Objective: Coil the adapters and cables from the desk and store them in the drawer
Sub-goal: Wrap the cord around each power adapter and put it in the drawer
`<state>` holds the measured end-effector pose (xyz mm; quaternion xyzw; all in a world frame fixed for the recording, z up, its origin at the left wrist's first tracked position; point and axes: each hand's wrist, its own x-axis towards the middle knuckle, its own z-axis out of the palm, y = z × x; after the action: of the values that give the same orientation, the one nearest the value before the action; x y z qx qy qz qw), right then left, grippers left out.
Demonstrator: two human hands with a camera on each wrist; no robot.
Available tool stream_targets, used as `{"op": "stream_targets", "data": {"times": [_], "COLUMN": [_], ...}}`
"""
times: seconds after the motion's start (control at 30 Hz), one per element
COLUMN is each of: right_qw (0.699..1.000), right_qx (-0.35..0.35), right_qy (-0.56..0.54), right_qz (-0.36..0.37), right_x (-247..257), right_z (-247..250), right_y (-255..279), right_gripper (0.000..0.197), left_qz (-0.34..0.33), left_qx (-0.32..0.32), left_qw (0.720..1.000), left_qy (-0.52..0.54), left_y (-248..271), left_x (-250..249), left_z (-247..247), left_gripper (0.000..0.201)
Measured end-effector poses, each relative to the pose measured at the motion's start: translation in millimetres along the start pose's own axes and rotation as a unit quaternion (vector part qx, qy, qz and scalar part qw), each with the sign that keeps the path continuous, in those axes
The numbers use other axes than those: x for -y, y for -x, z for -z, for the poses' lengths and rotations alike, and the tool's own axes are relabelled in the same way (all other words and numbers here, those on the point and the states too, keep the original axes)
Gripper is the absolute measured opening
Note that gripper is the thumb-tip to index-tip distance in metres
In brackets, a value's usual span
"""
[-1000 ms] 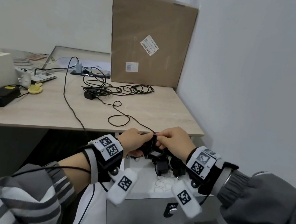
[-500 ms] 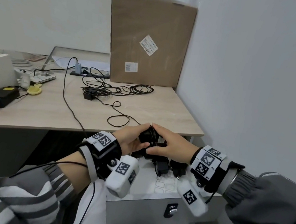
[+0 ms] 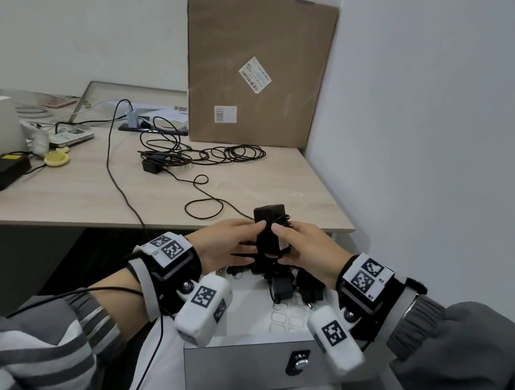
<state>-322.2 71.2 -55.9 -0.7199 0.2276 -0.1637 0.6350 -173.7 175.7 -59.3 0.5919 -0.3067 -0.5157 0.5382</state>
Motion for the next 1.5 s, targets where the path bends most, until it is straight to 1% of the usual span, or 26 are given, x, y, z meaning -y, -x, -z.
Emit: {"op": "stream_targets", "data": {"times": [0.03,0.1,0.2,0.33,0.5,0.6,0.7,0.83,0.97,1.03,1.1,1.2,1.27,1.33,1.4,1.5], "right_qw": [1.0,0.999,0.998,0.997,0.996,0.995,0.991,0.991,0.99,0.992,0.994,0.992,0.988,0.984,0.982,0.98], "right_qx": [0.008,0.014,0.015,0.012,0.018,0.015,0.037,0.036,0.028,0.031,0.025,0.004,-0.013,-0.02,-0.022,-0.018], "right_qy": [-0.016,-0.027,-0.024,-0.018,-0.027,-0.037,-0.078,-0.067,-0.087,-0.065,-0.06,-0.109,-0.145,-0.169,-0.182,-0.192], "right_qz": [-0.01,-0.026,-0.054,-0.07,-0.079,-0.091,-0.103,-0.112,-0.111,-0.104,-0.092,-0.063,-0.05,-0.044,-0.043,-0.044], "right_x": [-2.3,-6.4,-11.7,-19.7,-24.6,-26.4,-29.5,-32.4,-31.6,-31.8,-32.1,-33.7,-33.7,-31.6,-29.2,-26.6], "right_z": [0.2,3.0,10.4,18.6,22.5,22.7,24.0,24.3,20.8,19.0,17.6,17.4,18.7,19.7,20.6,19.7], "right_y": [0.0,0.5,1.3,-2.8,-3.3,-0.8,1.9,5.0,7.0,9.1,10.7,10.6,10.1,11.3,12.3,13.2], "right_gripper": [0.022,0.025,0.033,0.05,0.051,0.048,0.048,0.041,0.037,0.028,0.018,0.016,0.02,0.022,0.023,0.03], "left_qz": [0.003,-0.003,-0.02,-0.025,0.0,0.021,0.035,0.051,0.038,0.028,0.024,0.028,0.029,0.016,-0.009,-0.035], "left_qx": [0.017,0.026,0.009,-0.024,-0.021,-0.02,-0.019,-0.008,-0.015,-0.026,-0.024,-0.018,-0.025,-0.033,-0.025,-0.029], "left_qw": [1.0,0.999,0.999,0.999,1.0,1.0,0.999,0.999,0.999,0.998,0.998,0.999,0.999,0.998,0.998,0.998], "left_qy": [0.012,0.024,0.024,0.01,0.003,0.0,-0.008,-0.016,-0.029,-0.043,-0.052,-0.014,0.033,0.056,0.055,0.035], "left_y": [0.0,0.2,-3.5,-10.9,-16.5,-17.8,-17.8,-15.7,-15.9,-16.5,-17.2,-17.9,-18.6,-18.1,-17.5,-17.3], "left_x": [2.5,5.2,8.0,10.4,13.2,15.0,19.2,24.1,26.3,25.2,23.7,20.9,19.0,17.3,15.9,15.5], "left_z": [-2.4,-7.9,-13.8,-18.2,-22.5,-23.3,-21.3,-23.2,-28.8,-31.8,-33.0,-31.7,-29.1,-24.6,-18.9,-13.8], "left_gripper": [0.028,0.028,0.024,0.026,0.028,0.032,0.035,0.032,0.034,0.04,0.044,0.048,0.044,0.03,0.02,0.017]}}
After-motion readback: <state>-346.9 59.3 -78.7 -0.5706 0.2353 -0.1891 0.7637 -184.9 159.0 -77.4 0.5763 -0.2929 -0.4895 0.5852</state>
